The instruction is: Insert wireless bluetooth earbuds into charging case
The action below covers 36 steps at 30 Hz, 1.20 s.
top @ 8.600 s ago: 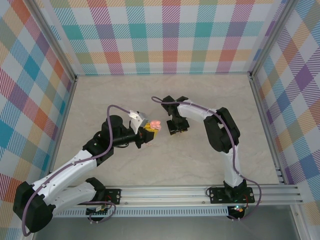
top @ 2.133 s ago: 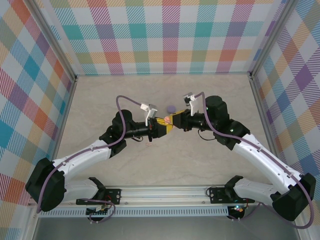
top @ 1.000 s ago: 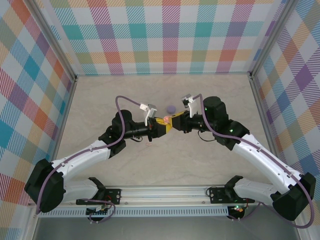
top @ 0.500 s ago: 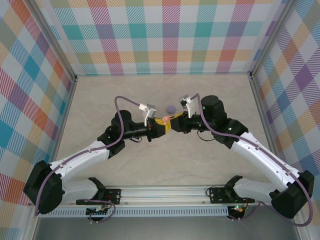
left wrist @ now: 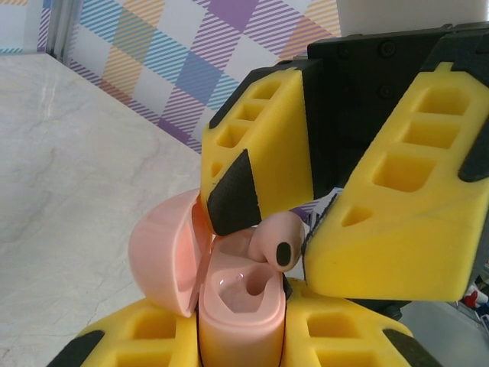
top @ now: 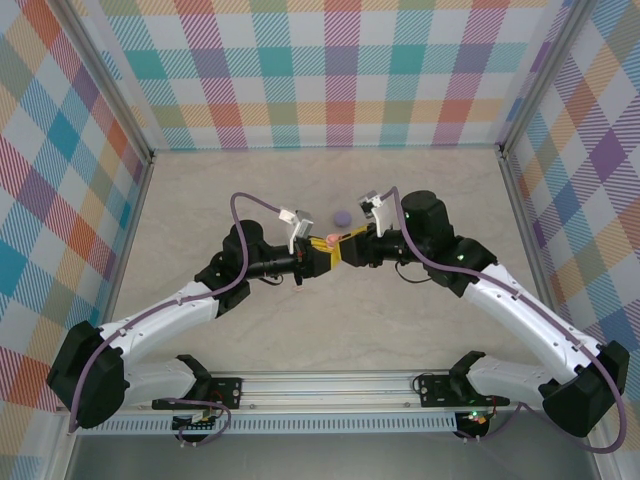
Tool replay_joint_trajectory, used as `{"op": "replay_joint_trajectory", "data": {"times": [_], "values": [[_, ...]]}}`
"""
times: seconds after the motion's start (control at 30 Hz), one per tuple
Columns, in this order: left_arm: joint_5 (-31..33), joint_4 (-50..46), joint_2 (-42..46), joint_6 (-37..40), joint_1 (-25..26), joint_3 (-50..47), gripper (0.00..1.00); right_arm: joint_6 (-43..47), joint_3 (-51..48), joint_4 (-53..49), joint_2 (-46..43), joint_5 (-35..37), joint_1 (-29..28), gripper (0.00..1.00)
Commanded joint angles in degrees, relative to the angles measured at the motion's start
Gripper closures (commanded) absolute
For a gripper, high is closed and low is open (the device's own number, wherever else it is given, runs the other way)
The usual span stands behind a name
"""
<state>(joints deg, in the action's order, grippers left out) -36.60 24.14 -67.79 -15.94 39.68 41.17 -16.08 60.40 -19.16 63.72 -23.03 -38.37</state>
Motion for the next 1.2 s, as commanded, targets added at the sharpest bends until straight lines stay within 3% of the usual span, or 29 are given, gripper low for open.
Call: {"op": "replay_joint_trajectory", "data": {"times": [0.0, 1.17], "values": [[-1.94, 2.49, 0.77, 1.57, 0.92, 1.16, 0.86, -0.66, 1.72, -0.71, 0.13, 1.11, -0.35, 0.55], [1.20, -0.60, 3.65, 4.57, 0.92, 0.08, 0.87, -0.26, 1.54, -4.35, -2.82, 7.85, -0.33, 0.49]]}}
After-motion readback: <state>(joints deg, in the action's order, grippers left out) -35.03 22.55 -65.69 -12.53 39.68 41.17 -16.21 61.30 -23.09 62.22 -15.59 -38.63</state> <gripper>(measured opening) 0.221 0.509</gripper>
